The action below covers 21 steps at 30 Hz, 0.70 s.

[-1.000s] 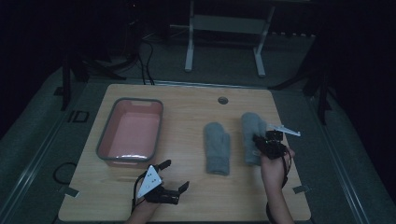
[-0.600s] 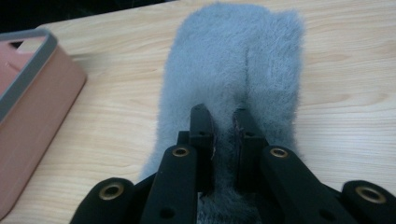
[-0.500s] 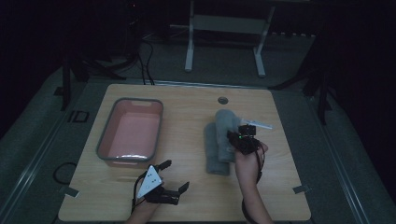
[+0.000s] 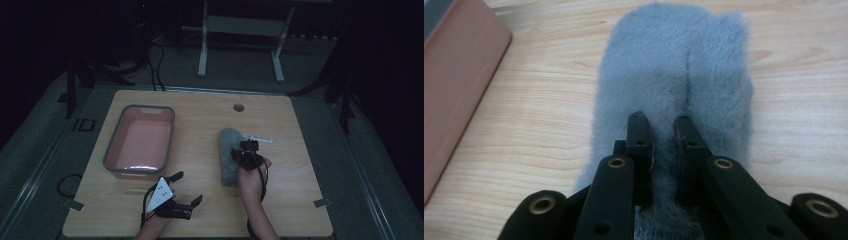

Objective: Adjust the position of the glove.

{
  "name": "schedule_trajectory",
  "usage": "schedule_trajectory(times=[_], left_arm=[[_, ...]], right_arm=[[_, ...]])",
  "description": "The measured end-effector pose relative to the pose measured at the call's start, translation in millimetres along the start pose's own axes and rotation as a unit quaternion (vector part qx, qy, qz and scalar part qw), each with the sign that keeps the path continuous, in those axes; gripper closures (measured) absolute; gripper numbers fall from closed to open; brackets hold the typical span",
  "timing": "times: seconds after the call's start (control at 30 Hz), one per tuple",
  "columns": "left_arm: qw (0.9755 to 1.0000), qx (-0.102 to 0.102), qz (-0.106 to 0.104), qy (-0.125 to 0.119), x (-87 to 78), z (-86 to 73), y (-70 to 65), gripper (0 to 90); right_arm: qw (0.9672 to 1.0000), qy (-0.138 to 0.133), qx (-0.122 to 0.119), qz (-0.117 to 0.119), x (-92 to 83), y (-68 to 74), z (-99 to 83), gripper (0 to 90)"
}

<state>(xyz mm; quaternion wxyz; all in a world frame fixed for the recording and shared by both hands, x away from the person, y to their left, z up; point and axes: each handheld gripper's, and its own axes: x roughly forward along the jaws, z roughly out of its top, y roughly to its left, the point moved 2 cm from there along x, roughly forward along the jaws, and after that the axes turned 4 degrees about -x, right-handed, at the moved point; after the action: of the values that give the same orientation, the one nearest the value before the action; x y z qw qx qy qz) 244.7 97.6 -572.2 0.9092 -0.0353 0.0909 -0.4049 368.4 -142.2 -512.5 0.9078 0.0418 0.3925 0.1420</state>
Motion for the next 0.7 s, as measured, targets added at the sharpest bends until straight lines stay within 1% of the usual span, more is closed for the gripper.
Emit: schedule_trajectory(times=[0.07, 0.1, 0.27, 0.37, 0.4, 0.47, 0.57, 0.63, 0.7], left_arm=[[1.0, 0.0, 0.0, 0.0, 0.1, 0.0, 0.0, 0.2], [1.0, 0.0, 0.0, 0.0, 0.1, 0.0, 0.0, 0.2], [1.0, 0.0, 0.0, 0.0, 0.1, 0.0, 0.0, 0.2], [1.0, -0.002, 0.0, 0.0, 0.2, 0.0, 0.0, 0.2], [1.0, -0.001, 0.0, 0.0, 0.2, 0.0, 0.0, 0.2], [1.0, -0.001, 0.0, 0.0, 0.3, 0.0, 0.0, 0.2], [1.0, -0.002, 0.0, 0.0, 0.4, 0.0, 0.1, 0.2], [1.0, -0.002, 0.001, 0.0, 0.5, 0.1, 0.2, 0.3], [1.0, -0.003, 0.001, 0.0, 0.3, 0.1, 0.3, 0.2]], right_arm=[[1.0, 0.002, 0.004, 0.004, 2.3, 0.4, -2.0, 80.1], [1.0, 0.001, -0.002, 0.001, 3.5, 1.5, -2.8, 79.7], [1.0, 0.007, -0.007, 0.0, 8.7, 3.8, -7.0, 77.5], [0.9999, 0.01, -0.006, 0.001, 11.3, 3.3, -10.1, 76.6], [0.9999, 0.011, -0.001, 0.007, 14.8, 1.5, -13.5, 75.6], [0.9999, 0.012, -0.003, 0.005, 17.7, 0.4, -15.4, 74.7], [0.9999, 0.01, -0.003, 0.005, 18.3, 0.4, -15.7, 72.5], [0.9999, 0.009, -0.001, 0.009, 17.3, 0.8, -15.1, 69.8], [0.9998, 0.002, -0.004, 0.018, 12.7, 1.0, -12.8, 65.7]])
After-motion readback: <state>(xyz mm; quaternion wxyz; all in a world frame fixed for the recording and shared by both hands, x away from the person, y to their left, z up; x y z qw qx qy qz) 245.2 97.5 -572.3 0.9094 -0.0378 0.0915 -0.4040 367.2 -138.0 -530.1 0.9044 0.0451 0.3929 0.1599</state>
